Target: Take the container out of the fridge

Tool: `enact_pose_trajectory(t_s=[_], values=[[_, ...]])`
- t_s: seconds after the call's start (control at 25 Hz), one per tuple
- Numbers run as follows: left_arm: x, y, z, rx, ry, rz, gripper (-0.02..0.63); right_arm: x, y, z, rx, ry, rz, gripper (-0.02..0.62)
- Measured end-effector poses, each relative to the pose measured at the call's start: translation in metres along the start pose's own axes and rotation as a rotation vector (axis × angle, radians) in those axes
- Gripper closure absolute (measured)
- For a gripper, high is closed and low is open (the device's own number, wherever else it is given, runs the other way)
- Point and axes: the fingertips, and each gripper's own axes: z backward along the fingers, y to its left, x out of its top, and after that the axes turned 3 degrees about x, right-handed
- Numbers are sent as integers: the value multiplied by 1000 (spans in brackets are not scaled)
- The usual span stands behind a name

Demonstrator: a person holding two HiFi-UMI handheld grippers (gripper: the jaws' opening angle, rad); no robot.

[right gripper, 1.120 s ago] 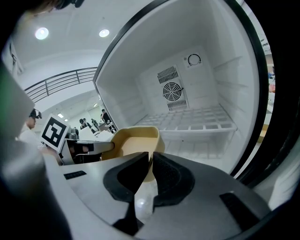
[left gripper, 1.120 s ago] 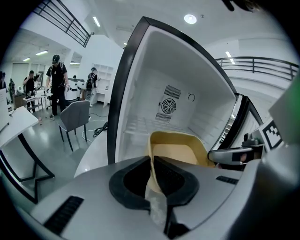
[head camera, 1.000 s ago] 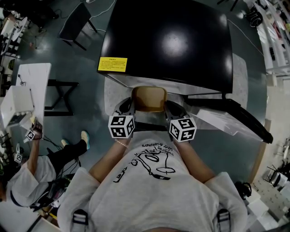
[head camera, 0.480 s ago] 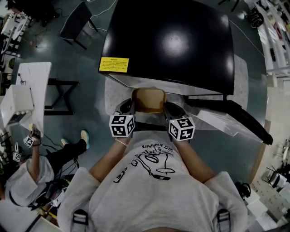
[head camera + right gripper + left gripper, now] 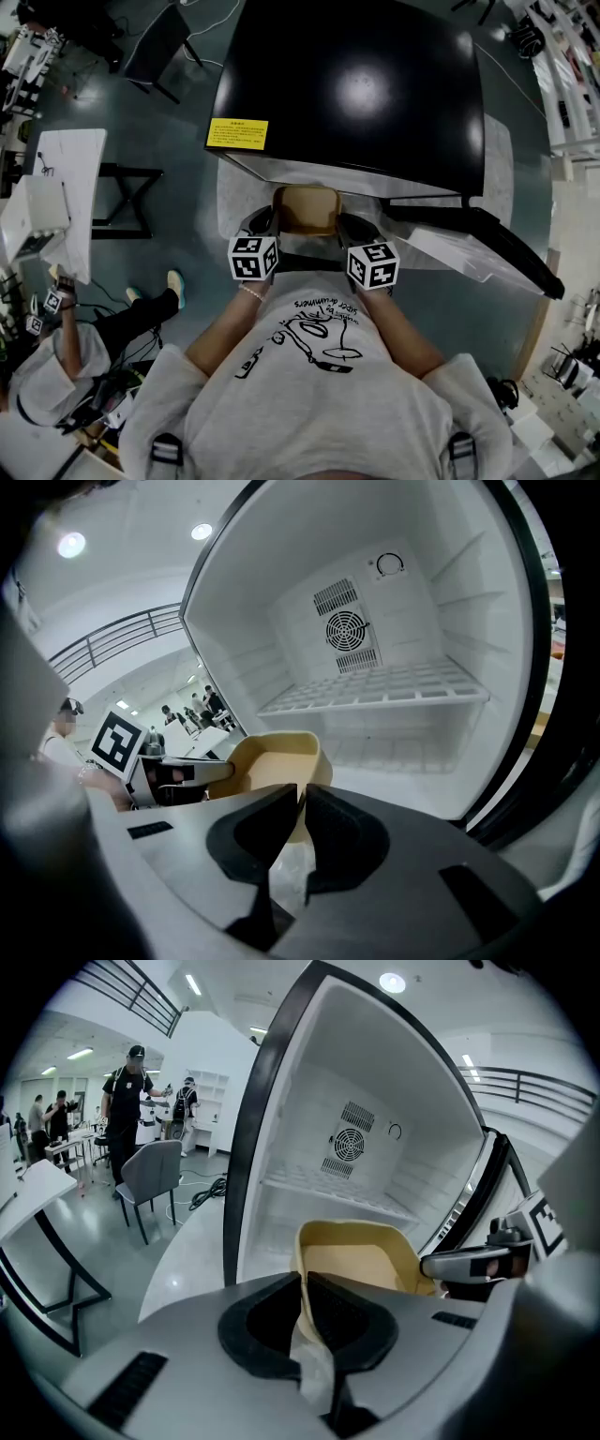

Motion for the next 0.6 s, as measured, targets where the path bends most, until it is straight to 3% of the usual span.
enact_pose_trajectory(t_s=[0.6], values=[[-24, 10, -12, 4, 50, 11, 572, -19, -2, -13, -1, 43, -5, 548]])
